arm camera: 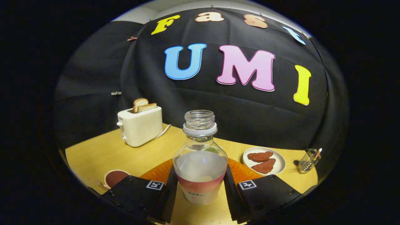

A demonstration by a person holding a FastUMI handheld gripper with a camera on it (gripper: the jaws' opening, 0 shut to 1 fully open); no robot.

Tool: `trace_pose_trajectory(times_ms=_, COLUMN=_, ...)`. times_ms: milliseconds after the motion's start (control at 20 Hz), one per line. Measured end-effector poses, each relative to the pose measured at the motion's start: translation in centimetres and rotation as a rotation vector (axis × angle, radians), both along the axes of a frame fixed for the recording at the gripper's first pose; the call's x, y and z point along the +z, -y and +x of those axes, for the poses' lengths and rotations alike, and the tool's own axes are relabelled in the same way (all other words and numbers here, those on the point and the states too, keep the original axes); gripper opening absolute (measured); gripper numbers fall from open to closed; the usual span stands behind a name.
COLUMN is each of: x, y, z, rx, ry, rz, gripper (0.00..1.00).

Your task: Take the bottle from table, then pour the juice into the cup, finally place the bottle on the coaster

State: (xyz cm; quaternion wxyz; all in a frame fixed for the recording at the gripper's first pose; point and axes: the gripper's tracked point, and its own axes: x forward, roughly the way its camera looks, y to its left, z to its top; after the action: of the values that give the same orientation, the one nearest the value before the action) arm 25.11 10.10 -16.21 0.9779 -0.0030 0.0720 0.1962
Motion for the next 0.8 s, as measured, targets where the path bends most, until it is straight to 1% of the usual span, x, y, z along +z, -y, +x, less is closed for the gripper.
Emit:
trace_pose_trajectory(times_ms=100, x=-0.9, y=0.0, z=0.7, rx=-0.004, ry=0.02, rz=0.03, gripper=0.71)
trace_pose_trajectory(times_ms=200, x=-2.1, y=0.4, z=1.2, rx=-0.017, ry=0.022, rz=0.014, gripper=0.71)
trace_pose_trajectory(times_ms=500, x=-4.3, y=0.2, z=2.7, rx=-0.022, ry=0.001, rz=0.038, gripper=0.73)
trace_pose_trajectory(times_ms=600, x=-5.3, y=0.3, z=3.1, rx=-0.034, ry=-0.009, rz=0.023, gripper=0.74)
trace_pose_trajectory(times_ms=800, x=-5.5, y=0.3, z=3.4, rx=-0.05, ry=-0.001, rz=0.032, gripper=0.75)
